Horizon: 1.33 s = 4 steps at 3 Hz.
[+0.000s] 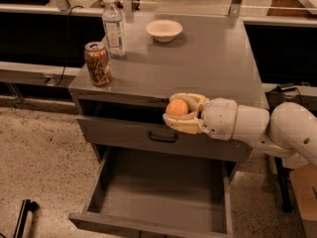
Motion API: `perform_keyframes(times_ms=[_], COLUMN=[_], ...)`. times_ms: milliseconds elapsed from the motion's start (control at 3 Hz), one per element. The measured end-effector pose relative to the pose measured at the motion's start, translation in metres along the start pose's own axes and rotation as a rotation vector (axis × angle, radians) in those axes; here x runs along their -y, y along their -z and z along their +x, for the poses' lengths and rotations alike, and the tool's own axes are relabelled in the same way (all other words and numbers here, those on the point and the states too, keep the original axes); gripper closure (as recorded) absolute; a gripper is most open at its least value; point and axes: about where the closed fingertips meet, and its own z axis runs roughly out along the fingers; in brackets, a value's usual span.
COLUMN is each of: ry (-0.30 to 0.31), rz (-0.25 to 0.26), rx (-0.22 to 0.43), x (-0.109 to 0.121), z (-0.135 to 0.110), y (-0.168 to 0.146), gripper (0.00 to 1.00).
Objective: Place orange into middle drawer
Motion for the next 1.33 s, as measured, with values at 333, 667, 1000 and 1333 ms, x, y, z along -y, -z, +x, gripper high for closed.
perform_keyframes(times_ms=[333,667,1000,1333], ry=[-0.002,-0.001,-0.042,-0.087], rz=[-0.043,-0.063,-0.093,-0.072], rx=[-0.064,-0.069,-0.166,-0.355], x=[-0.024,-0.029,-0.036,-0.049], z=[0.014,0.014,0.068,0.159], y=[0.019,0.019,0.010,0.018], gripper=[1.00,1.00,1.00,1.00])
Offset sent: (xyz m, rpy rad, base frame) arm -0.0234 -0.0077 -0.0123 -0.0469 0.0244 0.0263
